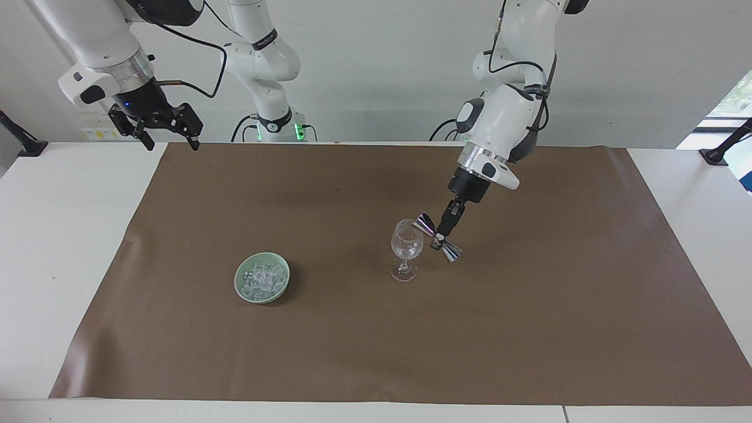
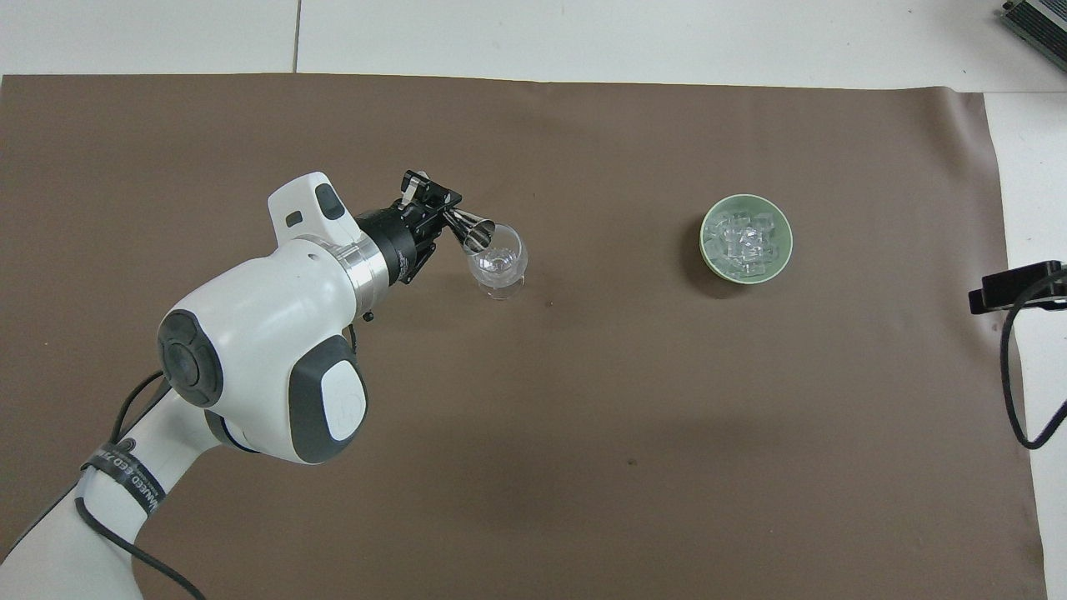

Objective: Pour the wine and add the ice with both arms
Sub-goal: 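Hold the silver cup tilted over the glass with the left gripper, then turn the silver cup upright and raise it with the left gripper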

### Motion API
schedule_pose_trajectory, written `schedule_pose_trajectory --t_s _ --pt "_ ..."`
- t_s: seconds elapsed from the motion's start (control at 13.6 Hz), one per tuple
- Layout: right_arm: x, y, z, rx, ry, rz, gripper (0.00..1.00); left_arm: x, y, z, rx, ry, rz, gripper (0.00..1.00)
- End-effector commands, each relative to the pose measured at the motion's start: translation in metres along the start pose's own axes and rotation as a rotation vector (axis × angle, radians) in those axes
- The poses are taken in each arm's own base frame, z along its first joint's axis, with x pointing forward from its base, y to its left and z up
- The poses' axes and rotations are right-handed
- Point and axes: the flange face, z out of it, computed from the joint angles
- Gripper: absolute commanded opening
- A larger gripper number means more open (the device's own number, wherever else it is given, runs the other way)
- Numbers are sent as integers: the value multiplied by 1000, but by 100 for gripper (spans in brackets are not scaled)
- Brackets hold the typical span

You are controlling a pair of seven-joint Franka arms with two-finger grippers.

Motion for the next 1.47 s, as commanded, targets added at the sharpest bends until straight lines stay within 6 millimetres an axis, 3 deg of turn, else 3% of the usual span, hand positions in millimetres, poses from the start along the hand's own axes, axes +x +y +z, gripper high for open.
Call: schedule_pose_trajectory --t_s 0.0,1.4 --pt "1 0 -1 13 7 -6 100 2 3 -5 -10 17 25 0" --pt "1 0 -1 13 7 -6 100 5 15 -4 -13 38 121 0"
